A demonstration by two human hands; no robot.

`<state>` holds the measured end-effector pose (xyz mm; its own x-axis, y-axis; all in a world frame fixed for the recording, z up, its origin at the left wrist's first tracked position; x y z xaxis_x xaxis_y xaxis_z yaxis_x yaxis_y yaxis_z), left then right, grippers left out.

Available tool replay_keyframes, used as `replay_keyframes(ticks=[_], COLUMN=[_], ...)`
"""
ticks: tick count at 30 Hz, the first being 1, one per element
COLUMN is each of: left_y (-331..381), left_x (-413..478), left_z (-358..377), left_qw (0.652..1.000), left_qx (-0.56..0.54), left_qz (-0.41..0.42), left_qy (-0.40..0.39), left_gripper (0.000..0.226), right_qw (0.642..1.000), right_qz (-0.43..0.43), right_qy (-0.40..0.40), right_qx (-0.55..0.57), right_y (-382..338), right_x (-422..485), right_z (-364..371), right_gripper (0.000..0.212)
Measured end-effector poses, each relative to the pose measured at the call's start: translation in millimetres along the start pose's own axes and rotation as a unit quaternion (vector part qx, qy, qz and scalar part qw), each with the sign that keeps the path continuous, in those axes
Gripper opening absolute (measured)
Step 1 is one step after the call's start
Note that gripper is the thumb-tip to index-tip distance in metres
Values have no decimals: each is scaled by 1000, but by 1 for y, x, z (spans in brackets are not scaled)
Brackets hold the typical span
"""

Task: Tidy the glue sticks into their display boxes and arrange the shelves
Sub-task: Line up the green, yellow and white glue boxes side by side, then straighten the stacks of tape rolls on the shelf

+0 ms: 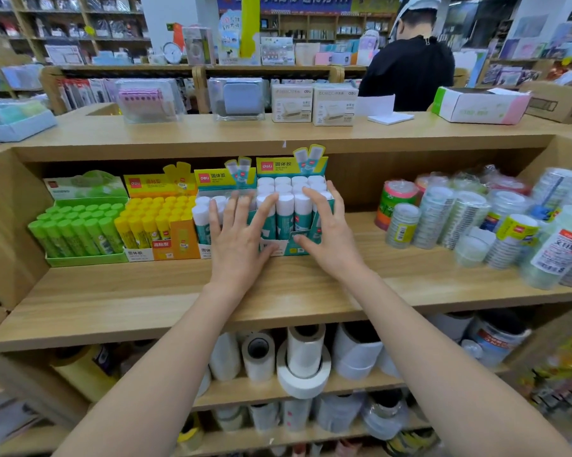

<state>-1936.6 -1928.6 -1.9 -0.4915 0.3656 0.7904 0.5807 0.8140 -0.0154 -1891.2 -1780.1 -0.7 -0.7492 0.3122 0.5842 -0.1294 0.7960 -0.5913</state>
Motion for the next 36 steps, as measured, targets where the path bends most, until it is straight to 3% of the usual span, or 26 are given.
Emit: replay_keyframes(ticks=[3,5,8,11,16,19,23,27,29,32,36], left_y=[-9,-22,-45,-76,-130,-153,-170,-214,-258,-328,-405], left_x=[-12,-30,-60,-87,-150,-180,-191,-218,-247,-291,-325], left_z=[-8,-19,-49,-84,-107,-108,-120,-157,-176,-201,-227], left_qw=[1000,998,992,982,962,952,964,974,972,963,955], left_qx=[-7,-3,24,64,86,59,-40,-99,-98,-64,6], left_qz=[-26,-68,-123,-175,-250,-258,-196,-156,-180,-232,-263], left_qy=[7,10,28,34,-73,-153,-175,-131,-115,-119,-139], left_gripper=[89,85,60,38,50,48,49,42,40,41,46], right_qw=[1000,995,977,968,958,960,968,986,977,961,947], right_qz=[-1,-57,-169,-244,-224,-196,-158,-140,-162,-185,-200], right_qy=[-8,64,128,35,-177,-194,-147,-92,-78,-103,-175], right_qx=[-19,-57,-6,37,31,-53,-128,27,114,177,180], right_y=[-1,-20,-70,-115,-148,-161,-186,-243,-287,-347,-408], right_x=[2,0,-16,-45,-94,-105,-113,-137,-157,-189,-214], right_z=[-3,-15,-9,43,131,151,166,188,202,238,306], right_gripper=[79,76,60,50,49,40,39,28,25,27,33])
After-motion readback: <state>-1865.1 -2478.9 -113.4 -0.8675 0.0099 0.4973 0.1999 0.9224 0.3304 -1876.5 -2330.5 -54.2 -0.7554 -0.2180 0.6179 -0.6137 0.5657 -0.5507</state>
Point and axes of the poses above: each hand's wrist, its own x-axis towards the middle knuckle, its own z-axis out of the palm, y = z × x, the point moved 9 cm from there along x, towards the middle knuckle, and after that the axes turned 10 degrees about y, right-handed, at the moved point
